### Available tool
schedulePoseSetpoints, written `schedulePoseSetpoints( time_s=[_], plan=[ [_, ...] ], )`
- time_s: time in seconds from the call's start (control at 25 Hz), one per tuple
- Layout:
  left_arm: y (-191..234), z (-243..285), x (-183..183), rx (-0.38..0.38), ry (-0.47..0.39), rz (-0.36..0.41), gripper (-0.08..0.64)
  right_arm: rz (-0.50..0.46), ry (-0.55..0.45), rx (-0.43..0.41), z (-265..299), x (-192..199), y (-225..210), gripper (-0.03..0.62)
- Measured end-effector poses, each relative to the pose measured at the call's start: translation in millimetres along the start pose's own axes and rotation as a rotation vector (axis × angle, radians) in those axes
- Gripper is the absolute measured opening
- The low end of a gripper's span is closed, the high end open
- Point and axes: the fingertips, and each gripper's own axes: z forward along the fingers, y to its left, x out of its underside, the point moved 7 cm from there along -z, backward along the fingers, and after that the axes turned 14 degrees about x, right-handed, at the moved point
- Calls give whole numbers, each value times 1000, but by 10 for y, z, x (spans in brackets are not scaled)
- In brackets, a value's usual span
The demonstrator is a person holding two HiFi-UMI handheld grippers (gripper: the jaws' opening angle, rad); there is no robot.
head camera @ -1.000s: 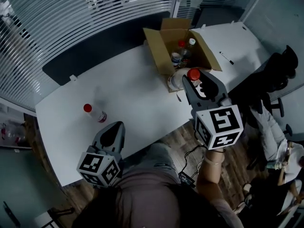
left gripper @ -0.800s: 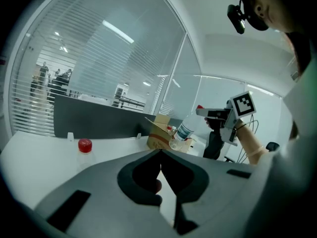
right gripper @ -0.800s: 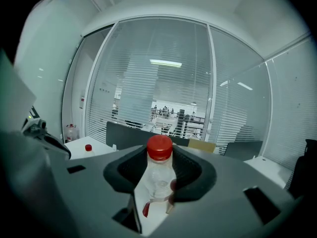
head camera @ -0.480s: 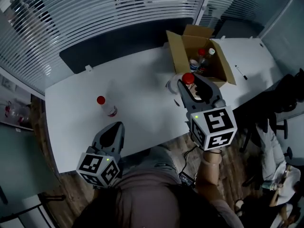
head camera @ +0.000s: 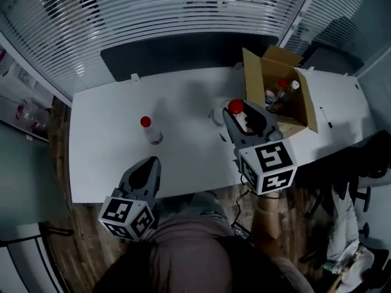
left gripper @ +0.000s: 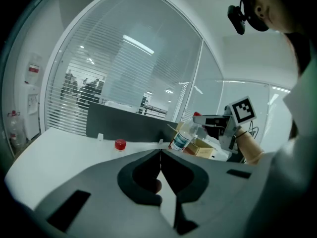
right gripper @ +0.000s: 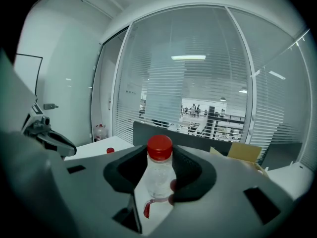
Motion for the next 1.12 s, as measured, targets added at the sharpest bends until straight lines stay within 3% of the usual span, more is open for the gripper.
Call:
schedulePoseSetpoints(
  time_s=[0.68,1.12],
  plan=[
    [92,-205,20,-178,-69,-53,9,-40,45,-224,462,87,494,172],
    [166,-243,30,-236,-84,-73,9,-72,74,-286,744,296,725,172]
  ],
)
